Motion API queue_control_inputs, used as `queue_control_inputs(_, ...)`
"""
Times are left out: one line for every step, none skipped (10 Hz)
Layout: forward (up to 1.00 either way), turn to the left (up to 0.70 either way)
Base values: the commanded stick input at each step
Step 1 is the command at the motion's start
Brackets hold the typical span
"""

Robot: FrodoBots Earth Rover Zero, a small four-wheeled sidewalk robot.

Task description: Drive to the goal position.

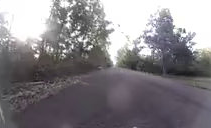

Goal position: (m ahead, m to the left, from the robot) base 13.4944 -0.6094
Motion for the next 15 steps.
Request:
queue_control_inputs(0.7,0.0)
queue_control_inputs(0.7,0.0)
queue_control_inputs(0.7,0.0)
queue_control_inputs(0.7,0.0)
queue_control_inputs(0.7,0.0)
queue_control_inputs(0.7,0.0)
queue_control_inputs(0.7,0.0)
queue_control_inputs(0.7,0.0)
queue_control_inputs(0.7,0.0)
queue_control_inputs(0.7,0.0)
queue_control_inputs(0.7,-0.13)
queue_control_inputs(0.7,-0.22)
queue_control_inputs(0.7,-0.16)
queue_control_inputs(0.7,-0.11)
queue_control_inputs(0.7,-0.05)
